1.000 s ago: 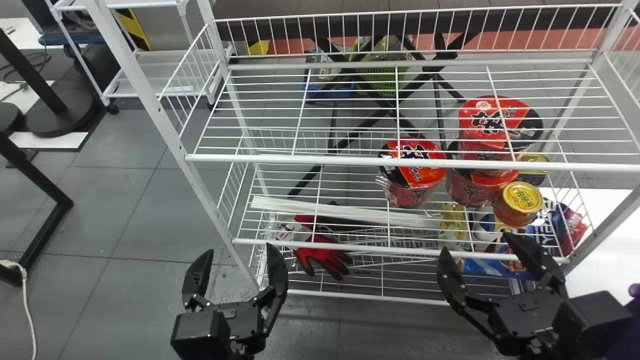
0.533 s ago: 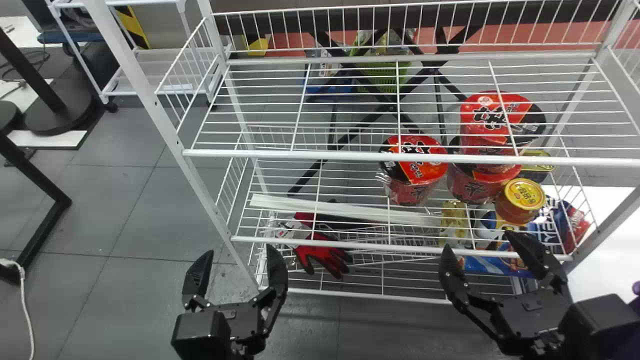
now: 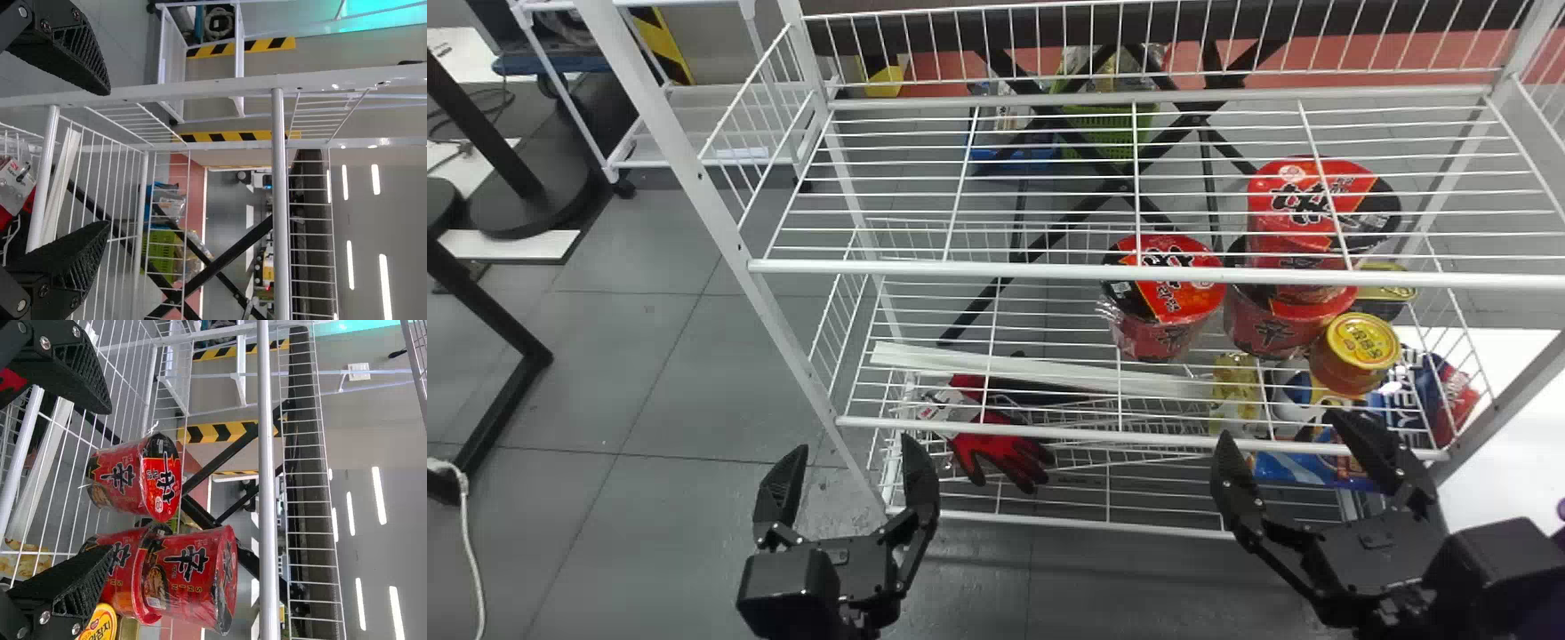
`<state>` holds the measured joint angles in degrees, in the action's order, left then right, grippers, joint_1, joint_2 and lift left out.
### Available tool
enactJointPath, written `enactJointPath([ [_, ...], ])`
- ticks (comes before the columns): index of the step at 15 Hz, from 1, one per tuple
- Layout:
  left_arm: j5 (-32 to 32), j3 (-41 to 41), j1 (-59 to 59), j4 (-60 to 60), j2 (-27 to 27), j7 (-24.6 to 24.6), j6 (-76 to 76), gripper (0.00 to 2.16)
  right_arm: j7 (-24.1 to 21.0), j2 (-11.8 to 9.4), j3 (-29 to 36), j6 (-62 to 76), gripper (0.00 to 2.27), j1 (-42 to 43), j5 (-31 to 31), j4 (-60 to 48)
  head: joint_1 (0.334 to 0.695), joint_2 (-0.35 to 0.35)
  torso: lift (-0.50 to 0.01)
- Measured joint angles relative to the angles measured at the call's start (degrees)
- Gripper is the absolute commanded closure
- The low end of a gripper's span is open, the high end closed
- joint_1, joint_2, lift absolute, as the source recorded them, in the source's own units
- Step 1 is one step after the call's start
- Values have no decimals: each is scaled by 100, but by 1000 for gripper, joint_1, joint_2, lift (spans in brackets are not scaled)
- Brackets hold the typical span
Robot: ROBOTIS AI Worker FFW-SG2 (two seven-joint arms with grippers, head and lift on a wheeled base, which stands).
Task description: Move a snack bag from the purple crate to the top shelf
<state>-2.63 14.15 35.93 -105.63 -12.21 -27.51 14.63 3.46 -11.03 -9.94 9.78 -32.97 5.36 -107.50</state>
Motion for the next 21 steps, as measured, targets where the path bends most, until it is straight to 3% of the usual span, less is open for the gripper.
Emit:
enactJointPath([
  [21,-9,9,-38,42,0,26,-11,124,-8,-14,27,281,107,-83,95,5,695,113,-453],
])
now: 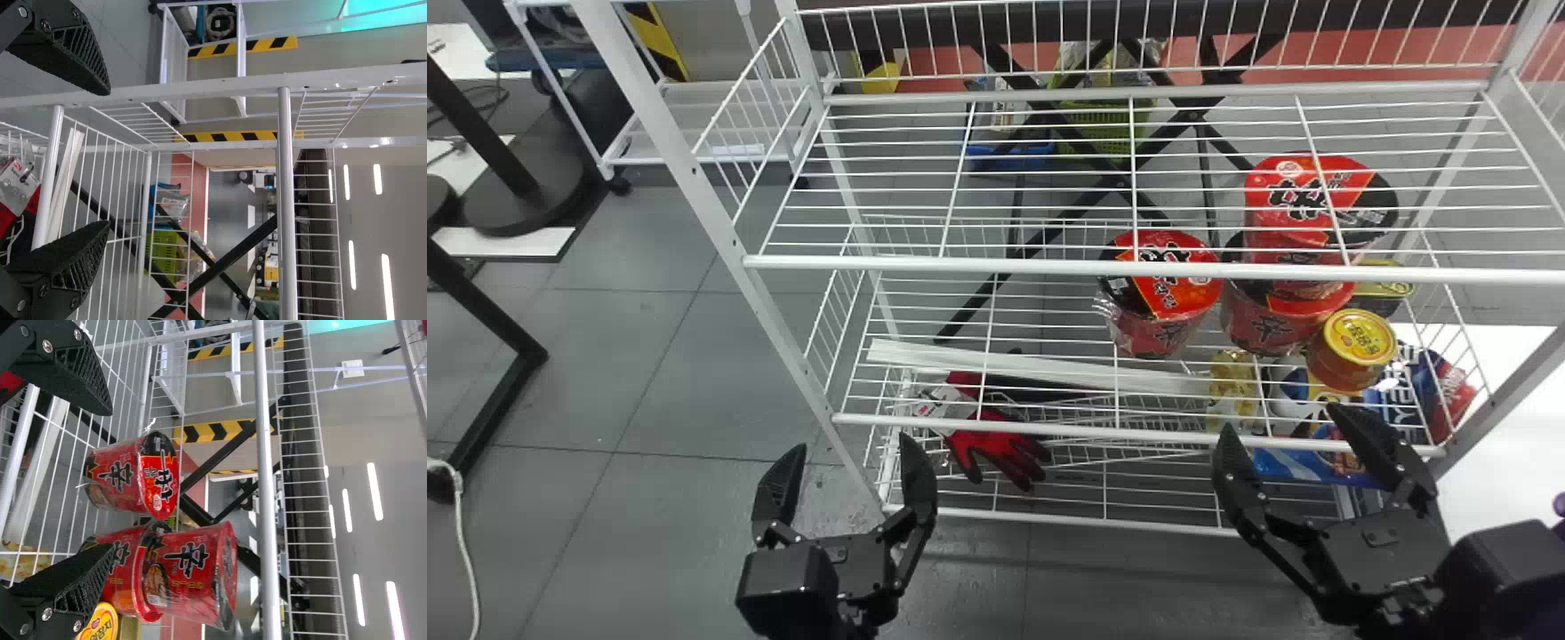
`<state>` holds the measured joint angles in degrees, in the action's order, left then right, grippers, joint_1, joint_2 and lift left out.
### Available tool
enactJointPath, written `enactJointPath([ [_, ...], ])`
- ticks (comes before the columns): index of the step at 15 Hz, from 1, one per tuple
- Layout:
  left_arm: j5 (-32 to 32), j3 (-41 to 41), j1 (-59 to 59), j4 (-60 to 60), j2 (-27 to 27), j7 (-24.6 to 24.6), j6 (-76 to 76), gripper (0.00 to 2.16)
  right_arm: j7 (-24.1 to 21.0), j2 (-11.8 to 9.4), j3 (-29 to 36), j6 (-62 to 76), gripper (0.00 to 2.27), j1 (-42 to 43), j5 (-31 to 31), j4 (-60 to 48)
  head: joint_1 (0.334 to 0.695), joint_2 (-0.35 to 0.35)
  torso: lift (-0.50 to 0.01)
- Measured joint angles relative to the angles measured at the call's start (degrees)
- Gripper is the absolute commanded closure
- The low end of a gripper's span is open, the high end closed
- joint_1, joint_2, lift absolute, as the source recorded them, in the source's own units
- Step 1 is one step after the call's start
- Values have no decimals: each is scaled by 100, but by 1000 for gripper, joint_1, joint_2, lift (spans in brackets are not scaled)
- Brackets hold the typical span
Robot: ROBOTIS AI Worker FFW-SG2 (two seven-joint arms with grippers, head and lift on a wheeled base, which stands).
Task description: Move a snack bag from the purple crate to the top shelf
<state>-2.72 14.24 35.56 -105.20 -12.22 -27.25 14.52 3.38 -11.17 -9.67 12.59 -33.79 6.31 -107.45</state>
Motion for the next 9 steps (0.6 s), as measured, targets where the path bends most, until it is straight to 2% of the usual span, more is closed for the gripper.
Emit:
enactJointPath([
  [2,-9,6,-32,35,0,8,-4,124,-307,-19,19,19,107,-106,-79,-128,695,95,-453],
  [4,-10,10,-38,53,0,-36,-2,124,-372,-80,157,-532,110,-234,151,-551,695,83,-453],
  [7,-5,-13,-38,75,-7,-87,-12,124,-218,-232,900,-2969,110,-514,945,-1937,695,30,-453],
  [9,-15,-39,-70,153,-16,-62,-13,124,-145,-272,1780,-5372,110,-746,1670,-3190,695,7,-453],
])
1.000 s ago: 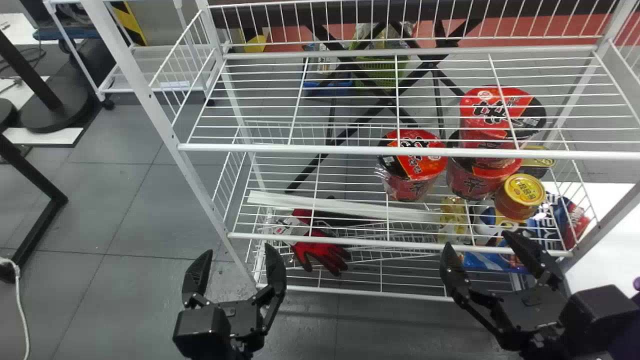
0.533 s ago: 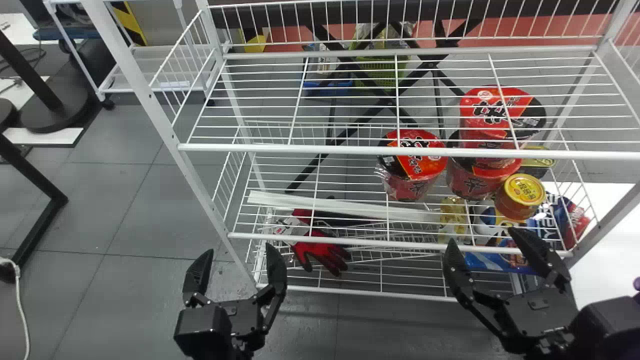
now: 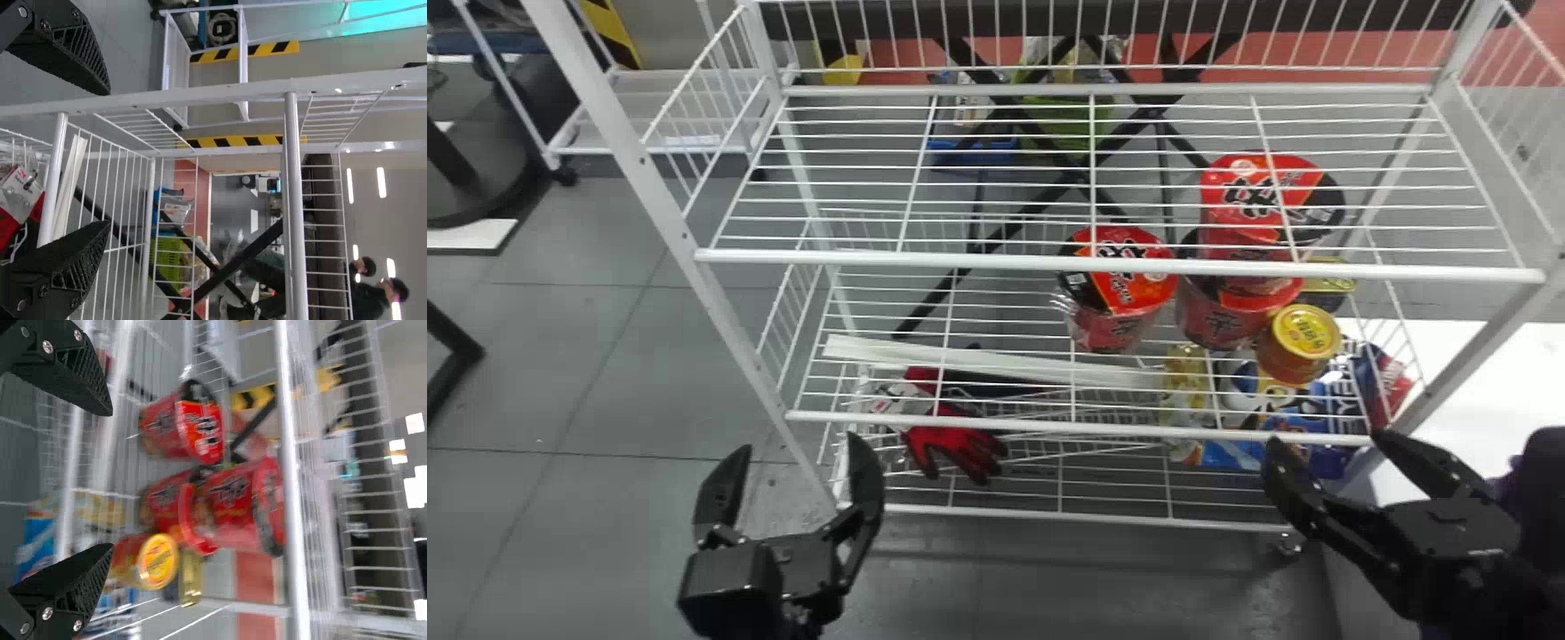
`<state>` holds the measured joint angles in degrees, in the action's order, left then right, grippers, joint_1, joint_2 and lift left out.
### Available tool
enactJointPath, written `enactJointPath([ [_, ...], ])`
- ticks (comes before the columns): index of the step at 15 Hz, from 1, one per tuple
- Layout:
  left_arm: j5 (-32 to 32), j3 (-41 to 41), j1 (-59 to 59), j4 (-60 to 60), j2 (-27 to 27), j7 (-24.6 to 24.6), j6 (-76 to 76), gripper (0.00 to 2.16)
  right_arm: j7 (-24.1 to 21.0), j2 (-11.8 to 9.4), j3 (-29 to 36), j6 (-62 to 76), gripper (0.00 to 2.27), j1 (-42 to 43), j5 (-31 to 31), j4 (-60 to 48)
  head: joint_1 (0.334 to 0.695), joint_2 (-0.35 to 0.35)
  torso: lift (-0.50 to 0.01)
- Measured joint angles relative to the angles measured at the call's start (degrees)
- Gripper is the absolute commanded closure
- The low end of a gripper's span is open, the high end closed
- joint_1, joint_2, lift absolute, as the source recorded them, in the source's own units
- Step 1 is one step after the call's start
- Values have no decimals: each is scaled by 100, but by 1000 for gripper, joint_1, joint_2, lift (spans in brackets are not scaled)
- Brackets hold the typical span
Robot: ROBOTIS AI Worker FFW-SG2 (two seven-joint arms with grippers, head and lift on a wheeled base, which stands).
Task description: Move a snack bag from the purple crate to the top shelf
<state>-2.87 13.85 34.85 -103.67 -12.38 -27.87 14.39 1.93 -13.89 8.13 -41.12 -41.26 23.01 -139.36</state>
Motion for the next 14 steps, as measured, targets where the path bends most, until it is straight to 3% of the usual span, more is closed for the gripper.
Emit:
enactJointPath([
  [3,-43,18,-112,123,-2,40,37,124,50,-8,2016,-2499,110,-184,1834,-1140,695,-85,-453],
  [6,-110,38,-233,246,-16,87,48,124,390,64,4079,-4273,110,175,3234,-1312,695,-191,-453],
  [9,-167,39,-331,416,-19,106,142,124,899,303,5691,-4584,110,1127,3600,-1016,695,-315,-453],
  [10,-183,39,-352,461,-19,107,181,124,941,228,6010,-4596,110,1291,3635,-795,695,-348,-453],
  [12,-204,39,-395,552,-17,114,266,124,1095,-109,6510,-4600,110,1781,3619,-130,695,-350,-453],
  [14,-223,34,-420,622,-11,106,362,124,1121,-346,6546,-4602,110,1943,3338,383,695,-350,-453],
])
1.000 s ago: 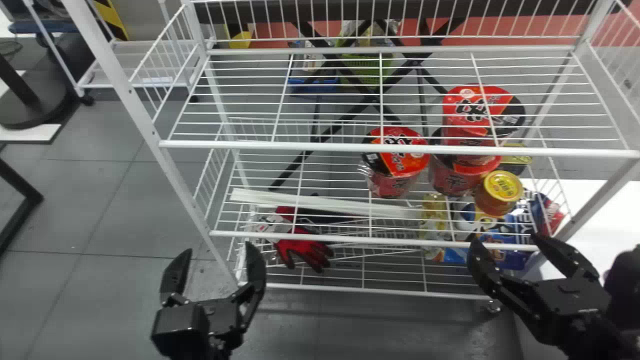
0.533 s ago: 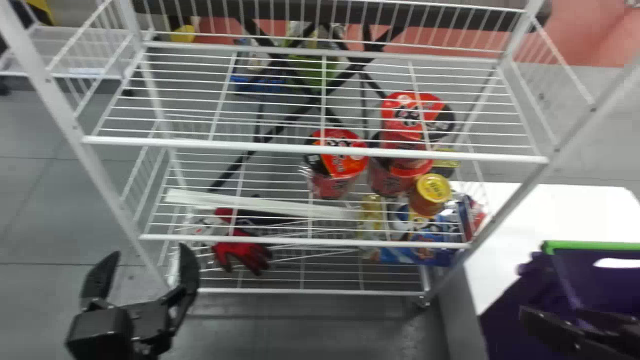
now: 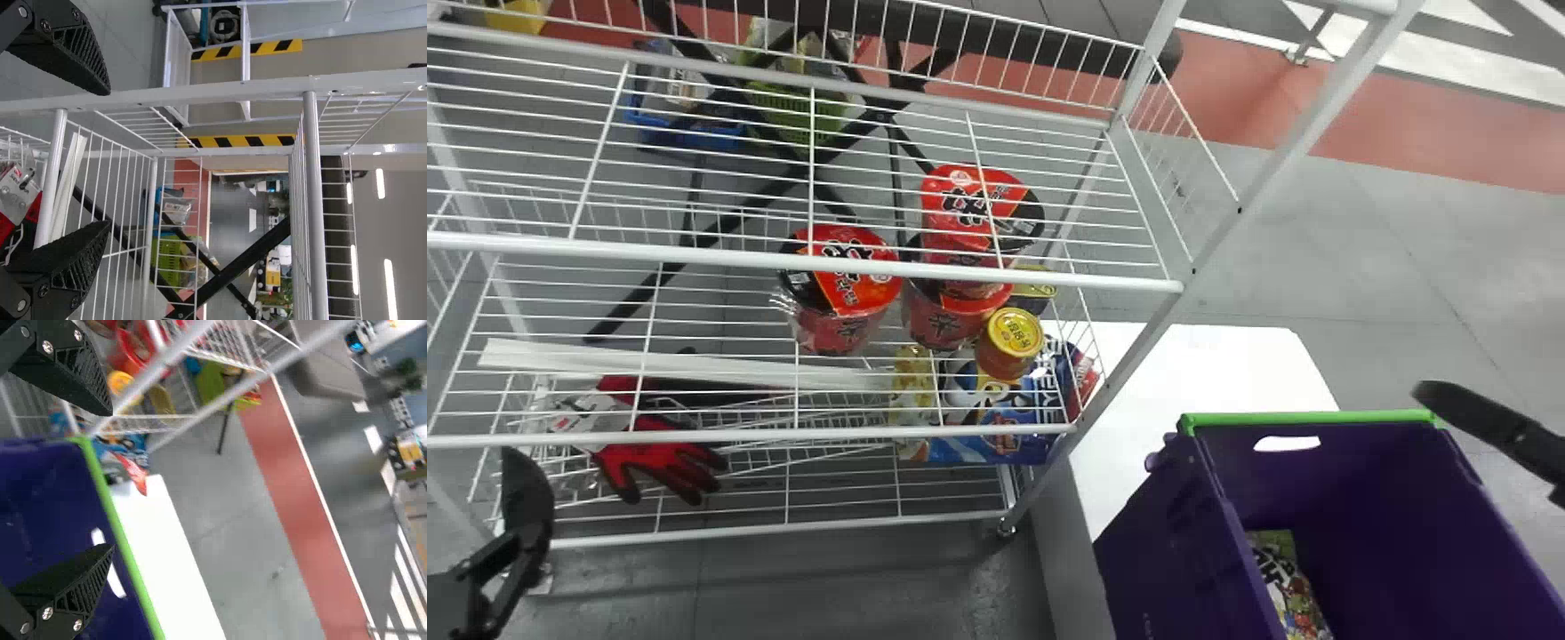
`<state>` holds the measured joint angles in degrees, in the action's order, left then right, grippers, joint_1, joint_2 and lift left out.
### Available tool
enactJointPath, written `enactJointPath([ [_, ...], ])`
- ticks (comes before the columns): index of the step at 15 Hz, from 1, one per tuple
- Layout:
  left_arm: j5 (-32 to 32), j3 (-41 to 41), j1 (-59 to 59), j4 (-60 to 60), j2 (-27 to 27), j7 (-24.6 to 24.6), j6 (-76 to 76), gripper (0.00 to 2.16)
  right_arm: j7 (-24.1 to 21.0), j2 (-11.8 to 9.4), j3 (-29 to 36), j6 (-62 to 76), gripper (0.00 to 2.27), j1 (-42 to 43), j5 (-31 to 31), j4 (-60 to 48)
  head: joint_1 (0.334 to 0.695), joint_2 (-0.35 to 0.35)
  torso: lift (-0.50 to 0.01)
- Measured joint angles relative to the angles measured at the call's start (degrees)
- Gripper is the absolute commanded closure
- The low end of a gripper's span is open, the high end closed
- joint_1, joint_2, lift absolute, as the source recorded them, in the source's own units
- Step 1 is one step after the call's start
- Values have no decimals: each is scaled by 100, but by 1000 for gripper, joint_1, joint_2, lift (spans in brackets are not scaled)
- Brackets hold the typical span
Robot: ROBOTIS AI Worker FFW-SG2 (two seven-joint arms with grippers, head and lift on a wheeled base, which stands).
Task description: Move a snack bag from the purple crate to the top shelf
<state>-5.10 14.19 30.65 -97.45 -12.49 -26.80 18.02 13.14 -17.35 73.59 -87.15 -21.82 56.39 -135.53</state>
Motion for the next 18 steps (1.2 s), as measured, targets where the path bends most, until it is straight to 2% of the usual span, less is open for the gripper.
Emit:
enactJointPath([
  [4,-18,-24,-19,76,1,0,191,124,58,-409,-705,-1,113,-96,-1072,960,695,-350,-453],
  [7,-18,-71,-34,89,-5,-1,310,124,217,-607,-1356,0,113,-95,-1971,1705,695,-350,-453],
  [13,-19,-216,-95,60,-42,-1,402,124,457,-981,-2568,0,124,244,-3291,3294,695,-350,-453],
  [18,-27,-314,-113,102,-68,-54,513,124,772,-1031,-3493,0,120,719,-4339,4198,695,-350,-453],
])
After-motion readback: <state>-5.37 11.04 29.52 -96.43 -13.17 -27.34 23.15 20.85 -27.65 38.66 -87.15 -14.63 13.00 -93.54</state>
